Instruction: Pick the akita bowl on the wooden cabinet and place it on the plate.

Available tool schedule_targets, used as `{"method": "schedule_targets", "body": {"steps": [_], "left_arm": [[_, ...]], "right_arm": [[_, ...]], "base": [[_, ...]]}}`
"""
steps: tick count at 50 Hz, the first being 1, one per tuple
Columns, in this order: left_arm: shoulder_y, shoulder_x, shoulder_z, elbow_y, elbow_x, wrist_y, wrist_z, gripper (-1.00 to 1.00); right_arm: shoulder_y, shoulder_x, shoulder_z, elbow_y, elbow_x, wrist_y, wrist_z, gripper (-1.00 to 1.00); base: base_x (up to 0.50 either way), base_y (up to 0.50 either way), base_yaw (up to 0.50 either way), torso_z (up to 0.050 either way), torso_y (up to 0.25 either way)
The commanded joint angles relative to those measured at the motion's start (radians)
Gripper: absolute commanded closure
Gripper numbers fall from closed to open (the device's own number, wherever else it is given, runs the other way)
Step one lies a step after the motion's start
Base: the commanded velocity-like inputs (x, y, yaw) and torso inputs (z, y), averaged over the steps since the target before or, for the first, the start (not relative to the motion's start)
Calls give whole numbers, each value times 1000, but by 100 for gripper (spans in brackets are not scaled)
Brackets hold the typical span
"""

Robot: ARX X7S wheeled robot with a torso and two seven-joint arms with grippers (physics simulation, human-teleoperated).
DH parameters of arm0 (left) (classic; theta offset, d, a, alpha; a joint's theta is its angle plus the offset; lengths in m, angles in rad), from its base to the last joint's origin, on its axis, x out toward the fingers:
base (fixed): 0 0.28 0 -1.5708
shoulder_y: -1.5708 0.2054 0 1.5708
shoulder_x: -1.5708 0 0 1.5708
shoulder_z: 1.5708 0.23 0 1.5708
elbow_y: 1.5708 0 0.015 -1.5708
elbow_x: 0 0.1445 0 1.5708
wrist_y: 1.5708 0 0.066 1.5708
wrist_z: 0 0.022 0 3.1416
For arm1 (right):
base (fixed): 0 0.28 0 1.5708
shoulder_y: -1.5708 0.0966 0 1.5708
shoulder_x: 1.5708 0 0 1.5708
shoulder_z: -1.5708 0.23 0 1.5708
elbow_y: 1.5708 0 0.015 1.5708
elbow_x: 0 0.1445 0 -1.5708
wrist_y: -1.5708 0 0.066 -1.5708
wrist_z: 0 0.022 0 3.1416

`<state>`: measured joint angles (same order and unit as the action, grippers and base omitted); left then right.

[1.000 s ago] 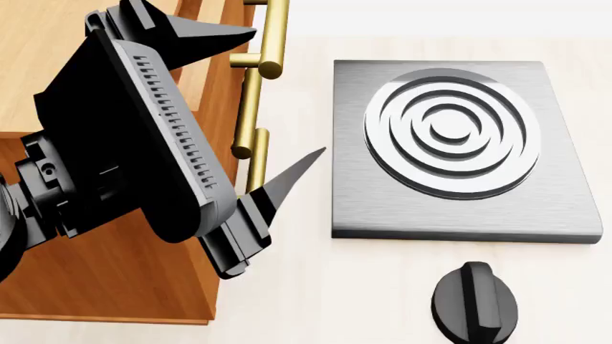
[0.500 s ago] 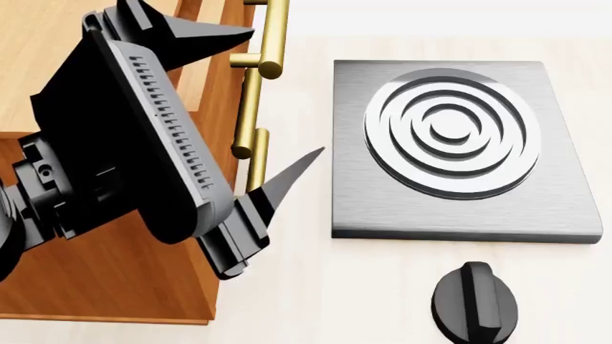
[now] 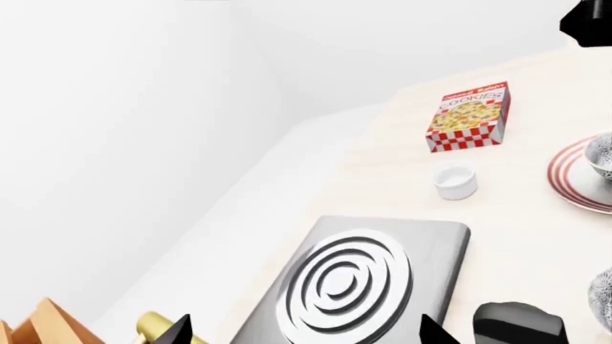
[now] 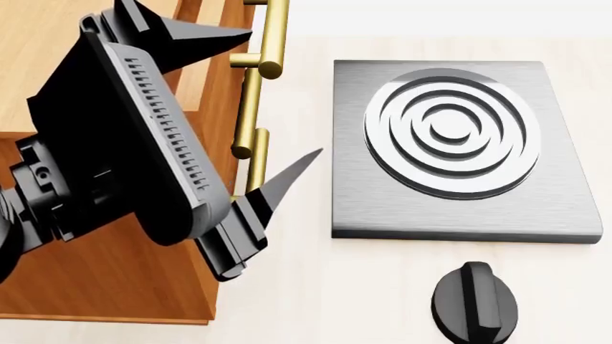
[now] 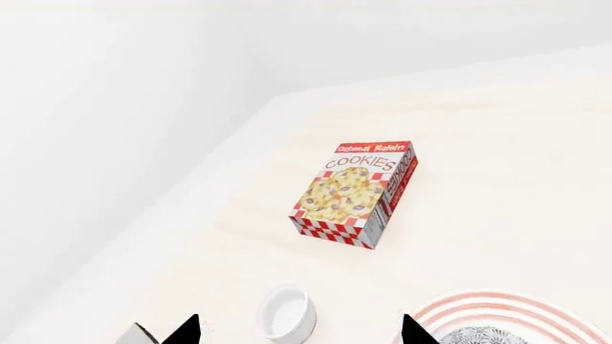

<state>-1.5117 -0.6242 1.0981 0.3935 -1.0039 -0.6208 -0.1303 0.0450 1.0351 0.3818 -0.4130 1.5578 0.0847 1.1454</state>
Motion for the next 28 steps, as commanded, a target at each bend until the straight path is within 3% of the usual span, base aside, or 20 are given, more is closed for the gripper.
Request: {"method": "schedule_targets", "body": {"steps": [1, 28], "left_arm": [[-4, 1, -5, 4, -6, -2, -1, -100], [2, -1, -6, 17, -7, 0, -4, -100]], "right_arm": [[40, 45, 15, -81, 31, 14, 25, -100], [138, 108, 15, -194, 106, 21, 48, -100]], "base": [[0, 0, 0, 0, 0], [0, 0, 0, 0, 0]]}}
